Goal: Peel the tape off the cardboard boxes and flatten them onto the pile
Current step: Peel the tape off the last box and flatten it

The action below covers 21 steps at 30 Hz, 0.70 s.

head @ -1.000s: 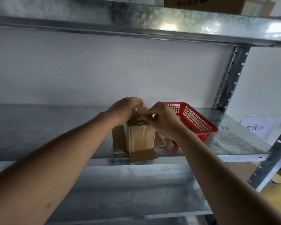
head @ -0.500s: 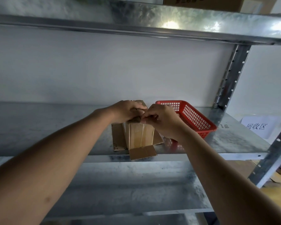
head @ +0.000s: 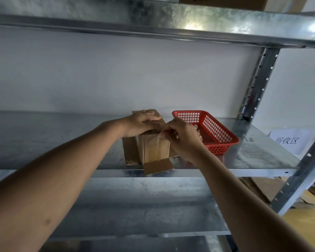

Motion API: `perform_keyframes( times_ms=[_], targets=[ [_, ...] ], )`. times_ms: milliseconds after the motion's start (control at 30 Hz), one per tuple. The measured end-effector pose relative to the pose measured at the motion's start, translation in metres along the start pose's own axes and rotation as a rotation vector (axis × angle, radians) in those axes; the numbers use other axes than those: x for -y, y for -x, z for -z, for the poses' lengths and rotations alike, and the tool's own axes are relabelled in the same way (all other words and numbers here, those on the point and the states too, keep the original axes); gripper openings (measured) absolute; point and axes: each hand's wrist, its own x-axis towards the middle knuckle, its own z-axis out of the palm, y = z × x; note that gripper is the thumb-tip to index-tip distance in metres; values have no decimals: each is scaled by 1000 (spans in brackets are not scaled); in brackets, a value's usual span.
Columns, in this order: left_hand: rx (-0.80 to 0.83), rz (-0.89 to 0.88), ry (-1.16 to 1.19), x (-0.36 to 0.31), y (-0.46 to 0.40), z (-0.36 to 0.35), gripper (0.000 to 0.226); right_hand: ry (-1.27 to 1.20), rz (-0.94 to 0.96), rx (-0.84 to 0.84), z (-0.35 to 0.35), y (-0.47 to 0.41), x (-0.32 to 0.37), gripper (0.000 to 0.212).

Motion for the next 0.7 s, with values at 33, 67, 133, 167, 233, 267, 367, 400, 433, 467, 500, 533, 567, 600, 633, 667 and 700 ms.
perform_keyframes(
  times_ms=[33, 67, 133, 167, 233, 267, 367, 400, 433, 467, 500, 533, 567, 600, 633, 667, 700],
  targets=[
    [3, 12, -22, 0, 1, -1, 91, 7, -6, -16, -1, 1, -1, 9],
    [-2, 18, -66, 1, 2, -3, 103, 10, -7, -26, -2, 2, -2, 10],
    [-18, 10, -151, 4, 2, -5, 117, -4, -7, -27, -4, 4, -5, 9],
    [-27, 8, -173, 6, 1, -6, 121, -16, -2, -17, -4, 5, -6, 7],
    [-48, 21, -202, 8, -1, -5, 122, -28, 12, 31, -4, 5, -9, 8],
    [-58, 41, -213, 8, -1, -5, 121, -31, 18, 67, -5, 6, -10, 8],
    [-67, 93, -234, 6, 1, -3, 119, -68, -29, 164, -6, 5, -15, 9],
    [-67, 98, -244, 4, 2, -4, 119, -86, -56, 181, -6, 5, -17, 11],
    [-67, 103, -251, 2, 2, -4, 118, -97, -74, 178, -7, 4, -18, 11],
    [-65, 111, -252, 0, 3, -5, 117, -103, -91, 147, -7, 4, -20, 11],
    [-61, 121, -249, -2, 4, -5, 117, -96, -107, 77, -7, 4, -20, 8],
    [-55, 130, -247, -3, 5, -6, 118, -88, -128, -13, -8, 5, -19, 6],
    [-49, 137, -248, -3, 5, -6, 117, -93, -142, -105, -9, 6, -19, 8],
    [-45, 142, -255, -4, 6, -6, 116, -119, -158, -180, -10, 8, -18, 14],
    [-43, 147, -263, -5, 6, -6, 113, -149, -169, -236, -12, 9, -17, 19],
    [-45, 151, -272, -7, 5, -6, 111, -163, -155, -278, -15, 11, -15, 19],
    [-49, 154, -283, -9, 4, -7, 109, -152, -117, -308, -18, 12, -16, 15]
  ],
)
